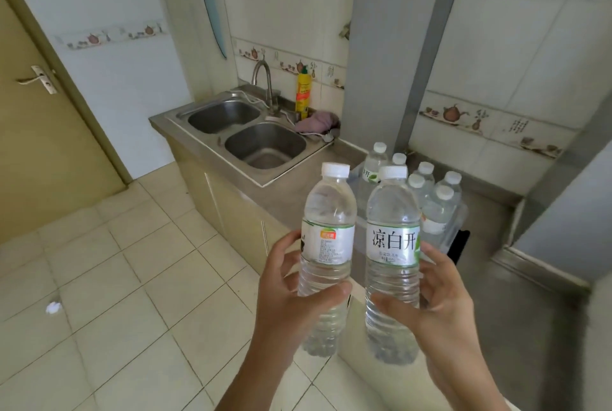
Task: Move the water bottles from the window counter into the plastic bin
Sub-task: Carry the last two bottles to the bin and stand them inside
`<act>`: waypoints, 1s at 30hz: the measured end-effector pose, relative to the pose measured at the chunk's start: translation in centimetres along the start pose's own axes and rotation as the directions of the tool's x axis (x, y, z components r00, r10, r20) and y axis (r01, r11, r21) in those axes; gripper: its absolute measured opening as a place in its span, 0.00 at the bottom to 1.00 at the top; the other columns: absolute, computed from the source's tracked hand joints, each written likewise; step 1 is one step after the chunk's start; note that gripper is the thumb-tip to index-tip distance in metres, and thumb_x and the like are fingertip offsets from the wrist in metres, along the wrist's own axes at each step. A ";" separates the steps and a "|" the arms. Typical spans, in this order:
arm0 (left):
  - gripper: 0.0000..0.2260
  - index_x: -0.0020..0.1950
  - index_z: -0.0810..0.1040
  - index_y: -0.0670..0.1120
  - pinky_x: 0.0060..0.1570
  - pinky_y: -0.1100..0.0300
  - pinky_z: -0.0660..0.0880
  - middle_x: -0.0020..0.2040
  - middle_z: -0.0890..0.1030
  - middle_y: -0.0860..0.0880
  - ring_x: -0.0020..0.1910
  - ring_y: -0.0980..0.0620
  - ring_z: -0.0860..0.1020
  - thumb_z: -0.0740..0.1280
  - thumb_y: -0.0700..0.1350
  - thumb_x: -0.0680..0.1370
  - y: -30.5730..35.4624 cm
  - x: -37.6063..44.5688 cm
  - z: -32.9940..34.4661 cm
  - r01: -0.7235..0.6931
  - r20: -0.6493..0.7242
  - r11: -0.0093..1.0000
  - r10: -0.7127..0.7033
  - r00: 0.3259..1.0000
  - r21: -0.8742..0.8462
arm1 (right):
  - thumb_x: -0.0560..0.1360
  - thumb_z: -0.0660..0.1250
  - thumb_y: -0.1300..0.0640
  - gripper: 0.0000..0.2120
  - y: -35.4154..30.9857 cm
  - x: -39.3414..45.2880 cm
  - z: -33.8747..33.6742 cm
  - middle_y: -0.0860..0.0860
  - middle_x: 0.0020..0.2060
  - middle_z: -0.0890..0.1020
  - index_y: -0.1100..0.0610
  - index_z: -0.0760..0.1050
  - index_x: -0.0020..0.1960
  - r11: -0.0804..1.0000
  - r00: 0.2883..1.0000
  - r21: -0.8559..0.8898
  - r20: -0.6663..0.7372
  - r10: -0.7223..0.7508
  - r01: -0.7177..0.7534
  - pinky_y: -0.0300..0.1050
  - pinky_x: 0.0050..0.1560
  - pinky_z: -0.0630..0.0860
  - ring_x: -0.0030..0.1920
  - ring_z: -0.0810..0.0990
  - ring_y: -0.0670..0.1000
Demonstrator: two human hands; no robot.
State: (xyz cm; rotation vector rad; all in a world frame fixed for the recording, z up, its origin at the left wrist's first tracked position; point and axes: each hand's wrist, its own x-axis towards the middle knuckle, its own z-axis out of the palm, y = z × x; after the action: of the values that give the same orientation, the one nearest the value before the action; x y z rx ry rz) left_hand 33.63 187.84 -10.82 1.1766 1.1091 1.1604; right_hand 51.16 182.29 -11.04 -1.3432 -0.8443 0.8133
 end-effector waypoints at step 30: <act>0.34 0.60 0.76 0.59 0.58 0.44 0.77 0.55 0.83 0.58 0.56 0.54 0.81 0.83 0.53 0.57 -9.3 40.0 13.7 -0.177 0.716 0.948 -0.070 0.694 0.265 | 0.54 0.83 0.63 0.42 8.6 29.5 5.5 0.36 0.50 0.79 0.43 0.67 0.61 0.863 0.852 -0.481 -0.507 -0.130 -0.154 0.26 0.44 0.74 0.51 0.77 0.31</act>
State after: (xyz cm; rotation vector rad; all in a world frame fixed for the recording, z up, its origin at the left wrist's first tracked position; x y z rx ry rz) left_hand 51.32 226.27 -20.10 1.7288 0.6407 0.4479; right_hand 60.27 211.30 -17.98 -1.9269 -0.6208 0.1841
